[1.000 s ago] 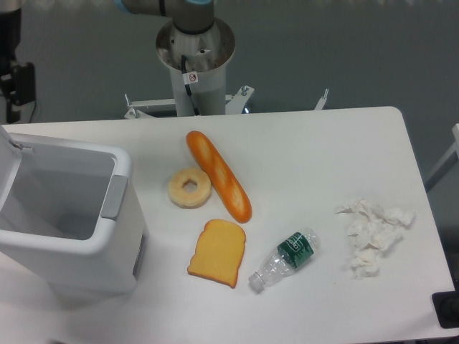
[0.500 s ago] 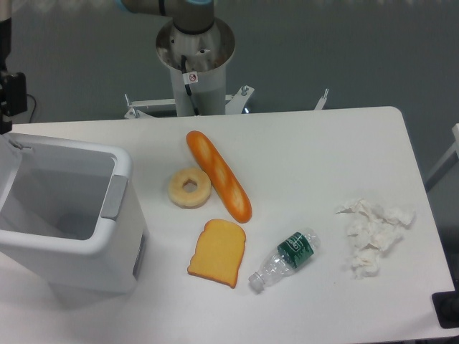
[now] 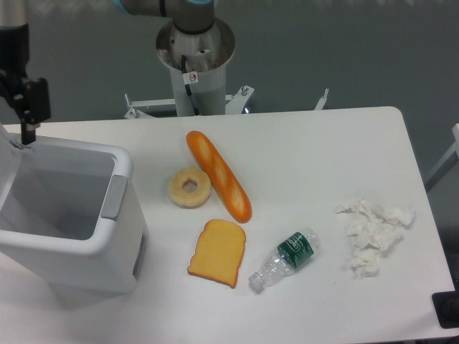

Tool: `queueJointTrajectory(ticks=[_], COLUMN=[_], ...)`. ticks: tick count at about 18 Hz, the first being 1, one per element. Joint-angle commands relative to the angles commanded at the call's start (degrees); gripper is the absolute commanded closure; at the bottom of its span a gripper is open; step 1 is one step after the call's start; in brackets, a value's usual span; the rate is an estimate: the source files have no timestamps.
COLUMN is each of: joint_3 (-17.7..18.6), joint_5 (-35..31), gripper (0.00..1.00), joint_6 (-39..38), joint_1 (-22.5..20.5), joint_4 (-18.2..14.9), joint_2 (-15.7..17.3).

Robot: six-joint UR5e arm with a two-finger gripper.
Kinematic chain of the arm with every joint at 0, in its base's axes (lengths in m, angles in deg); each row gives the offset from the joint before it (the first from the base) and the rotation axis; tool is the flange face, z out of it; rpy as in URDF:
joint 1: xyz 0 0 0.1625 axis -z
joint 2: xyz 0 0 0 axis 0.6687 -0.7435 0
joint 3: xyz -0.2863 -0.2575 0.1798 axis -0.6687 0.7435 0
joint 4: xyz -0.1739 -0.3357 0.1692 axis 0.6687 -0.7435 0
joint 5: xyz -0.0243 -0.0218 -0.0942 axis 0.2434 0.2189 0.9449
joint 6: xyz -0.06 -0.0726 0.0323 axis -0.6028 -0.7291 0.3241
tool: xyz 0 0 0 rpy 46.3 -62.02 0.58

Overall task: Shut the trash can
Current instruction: 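Push the raised lid forward and down with the gripper until shut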

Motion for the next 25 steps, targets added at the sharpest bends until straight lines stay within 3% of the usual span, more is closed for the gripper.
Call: queueJointTrajectory(ticks=[15,25], joint_3=[0.4,0.6], joint_5=[-0.1,-3.2], gripper=[0.00,0.00], joint_6=[0.6,0.9], joint_1=[-7.1,-9.8], joint_4=[0.0,0.4], joint_2=[-0.3,-4.7])
